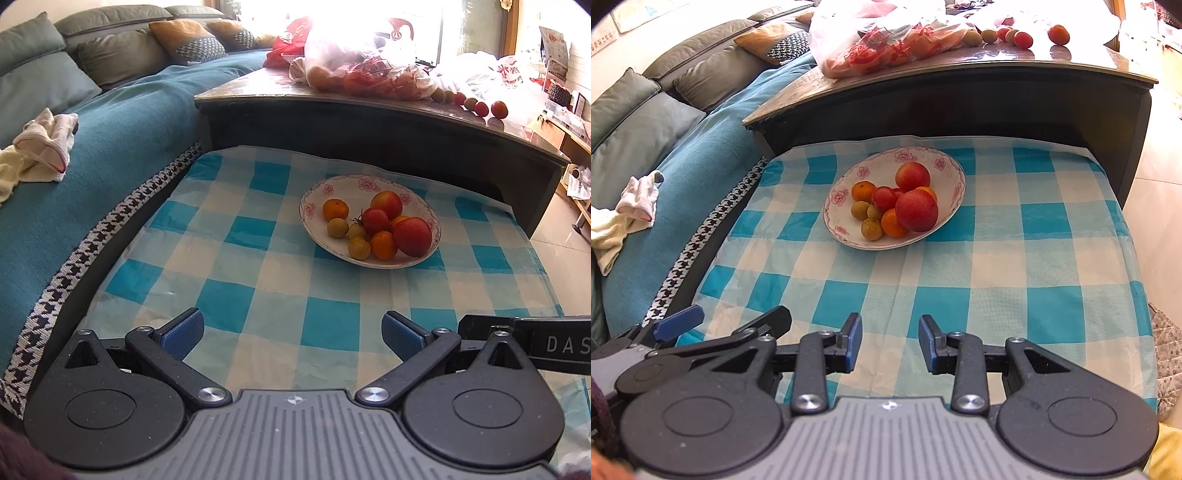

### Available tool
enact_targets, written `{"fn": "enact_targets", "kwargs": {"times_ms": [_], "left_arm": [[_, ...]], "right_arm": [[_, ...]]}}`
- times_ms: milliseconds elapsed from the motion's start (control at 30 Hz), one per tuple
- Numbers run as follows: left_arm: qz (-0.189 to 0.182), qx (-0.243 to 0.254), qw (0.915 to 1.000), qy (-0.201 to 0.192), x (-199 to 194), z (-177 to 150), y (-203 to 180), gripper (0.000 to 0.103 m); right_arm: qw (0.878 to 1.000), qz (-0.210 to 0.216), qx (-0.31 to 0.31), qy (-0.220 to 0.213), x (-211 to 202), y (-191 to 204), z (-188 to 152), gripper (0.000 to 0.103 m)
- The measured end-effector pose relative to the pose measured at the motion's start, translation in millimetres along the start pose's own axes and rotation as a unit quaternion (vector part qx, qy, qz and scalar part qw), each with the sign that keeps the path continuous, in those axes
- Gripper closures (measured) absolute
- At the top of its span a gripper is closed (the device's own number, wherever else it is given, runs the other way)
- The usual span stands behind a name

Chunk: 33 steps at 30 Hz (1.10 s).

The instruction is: Organize fruits

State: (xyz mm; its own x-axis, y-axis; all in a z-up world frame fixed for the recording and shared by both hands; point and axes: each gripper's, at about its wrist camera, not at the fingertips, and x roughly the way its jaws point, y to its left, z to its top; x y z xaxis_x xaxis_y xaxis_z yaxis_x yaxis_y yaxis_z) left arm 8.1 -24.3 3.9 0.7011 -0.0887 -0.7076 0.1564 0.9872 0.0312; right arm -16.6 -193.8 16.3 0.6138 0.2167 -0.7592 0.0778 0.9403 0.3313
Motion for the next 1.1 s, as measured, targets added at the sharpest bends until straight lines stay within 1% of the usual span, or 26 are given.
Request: {"fn": "enact_targets", "kwargs": {"times_ms": [333, 600, 1100], "left_arm": [[0.004, 0.002, 1.0, 0.004, 0.8, -1.6, -0.1, 0.0], [0.011, 0.002, 0.9998, 0.014, 1.9, -4.9, 2.4, 0.0], [0.022, 0.004, 0.9993, 0.029, -4.5, -13.6, 5.5, 0.0]], "right_arm": [[1.0, -0.003, -0.001, 0.003, 1.3, 0.4, -1.1, 0.068], [1.0, -0.005, -0.007, 0.009, 4.9, 3.7, -4.9, 0.068], [1.0, -0.009, -0.014, 0.016, 0.4, 11.7, -18.8, 0.068]]}}
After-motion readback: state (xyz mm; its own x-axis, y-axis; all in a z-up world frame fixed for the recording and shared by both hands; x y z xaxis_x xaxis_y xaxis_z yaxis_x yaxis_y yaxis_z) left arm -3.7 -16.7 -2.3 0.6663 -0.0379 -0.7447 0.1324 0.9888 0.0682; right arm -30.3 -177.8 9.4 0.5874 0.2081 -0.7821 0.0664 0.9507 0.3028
